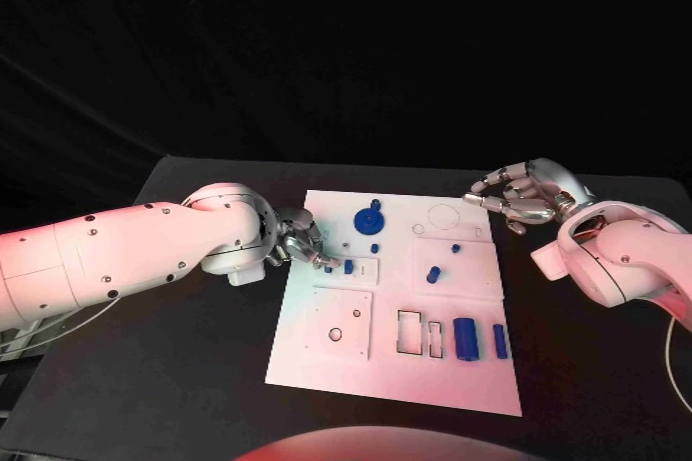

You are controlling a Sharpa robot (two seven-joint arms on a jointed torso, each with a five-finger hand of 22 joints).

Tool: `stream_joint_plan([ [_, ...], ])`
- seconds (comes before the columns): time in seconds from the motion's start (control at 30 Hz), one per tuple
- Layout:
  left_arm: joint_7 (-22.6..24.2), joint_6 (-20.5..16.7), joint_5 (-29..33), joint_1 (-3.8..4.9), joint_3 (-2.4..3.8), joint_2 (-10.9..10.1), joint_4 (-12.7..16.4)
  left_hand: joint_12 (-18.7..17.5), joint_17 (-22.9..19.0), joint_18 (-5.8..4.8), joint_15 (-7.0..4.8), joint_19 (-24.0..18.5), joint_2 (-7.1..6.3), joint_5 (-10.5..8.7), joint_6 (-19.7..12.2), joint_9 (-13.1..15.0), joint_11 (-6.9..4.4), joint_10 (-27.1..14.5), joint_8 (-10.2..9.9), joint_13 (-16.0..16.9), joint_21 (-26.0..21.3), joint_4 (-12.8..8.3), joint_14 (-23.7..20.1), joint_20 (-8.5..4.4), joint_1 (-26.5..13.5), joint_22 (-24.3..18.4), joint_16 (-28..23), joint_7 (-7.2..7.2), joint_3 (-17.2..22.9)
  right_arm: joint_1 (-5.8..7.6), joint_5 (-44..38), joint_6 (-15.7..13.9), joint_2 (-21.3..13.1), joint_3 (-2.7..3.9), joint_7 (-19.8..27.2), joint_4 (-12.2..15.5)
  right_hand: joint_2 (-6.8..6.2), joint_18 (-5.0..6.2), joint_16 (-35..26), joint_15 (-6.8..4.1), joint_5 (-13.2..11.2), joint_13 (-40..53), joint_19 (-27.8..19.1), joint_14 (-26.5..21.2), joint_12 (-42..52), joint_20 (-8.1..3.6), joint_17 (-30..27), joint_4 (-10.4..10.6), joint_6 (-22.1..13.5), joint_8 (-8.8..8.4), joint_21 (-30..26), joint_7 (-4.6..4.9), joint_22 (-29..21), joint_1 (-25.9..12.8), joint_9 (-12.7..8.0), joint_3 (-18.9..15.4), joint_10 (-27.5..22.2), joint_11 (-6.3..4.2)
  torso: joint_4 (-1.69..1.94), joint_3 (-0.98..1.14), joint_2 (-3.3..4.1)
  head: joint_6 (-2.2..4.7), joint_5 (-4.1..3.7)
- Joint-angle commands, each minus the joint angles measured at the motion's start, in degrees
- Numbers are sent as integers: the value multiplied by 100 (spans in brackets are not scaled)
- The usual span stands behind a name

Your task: Assemble the parts on the task board

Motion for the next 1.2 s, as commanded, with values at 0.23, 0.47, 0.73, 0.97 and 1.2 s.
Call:
stream_joint_plan([
  [0.23, 143, -148, 65, -11, 1, 26, -24, -21, 311, -38, 51, -28, 108, 19, -1, -79, 32, -41, -124, 6, -32, -30, 299, 49, 384, -5, 30, 23, -16, -6, -23, 37, 5, 1, 32, 1, 33, 92, -17, -21, -6, 520, 16, 374, -10, -36, 491, -8, -36, 24, -16, -8, 5, -21, 8, -35, -32, 0, -7, 2, 5, -5, 11],
  [0.47, 151, -144, 65, -26, -1, 64, -72, -16, 309, -36, 49, -31, 230, 19, 31, -110, 26, -43, -172, 9, -38, -72, 299, 50, 769, -5, 29, 14, 35, -6, -23, 36, 6, 1, 32, 1, 33, 92, -17, -21, -6, 520, 16, 374, -10, -36, 491, -8, -36, 24, -16, -8, 5, -21, 8, -35, -32, 0, -5, 7, 2, -12, 17],
  [0.73, 158, -147, 65, -31, -1, 91, -107, -18, 309, -37, 48, -30, 368, 18, 44, -124, 21, -46, -200, 5, -38, -96, 300, 47, 1011, 2, 30, 9, 90, -7, -23, 32, 6, 1, 30, 1, 33, 92, -17, -21, -6, 520, 16, 374, -10, -36, 491, -8, -36, 24, -16, -8, 5, -21, 8, -35, -32, 0, -5, 9, 1, -13, 19],
  [0.97, 189, -212, 64, -31, -1, 105, -134, -11, 310, -40, 47, -26, 525, 18, 49, -129, 18, -36, -216, 17, -34, -136, 300, 44, 1218, 15, 30, 5, 158, -7, -23, 25, 7, 1, 32, 4, 33, 92, -17, -21, -6, 520, 16, 374, -10, -36, 491, -8, -36, 24, -16, -8, 5, -21, 8, -35, -32, 0, -5, 7, 3, -11, 14],
  [1.2, 233, -314, 58, -32, -1, 119, -156, 2, 309, -44, 48, -16, 636, 17, 42, -127, 18, -20, -225, 41, -24, -182, 301, 42, 1362, 36, 30, 6, 231, -7, -23, 20, 5, 1, 33, 7, 33, 92, -17, -21, -6, 520, 16, 374, -10, -36, 491, -8, -36, 24, -16, -8, 5, -21, 8, -35, -32, 0, -4, 5, 6, -10, 9],
])
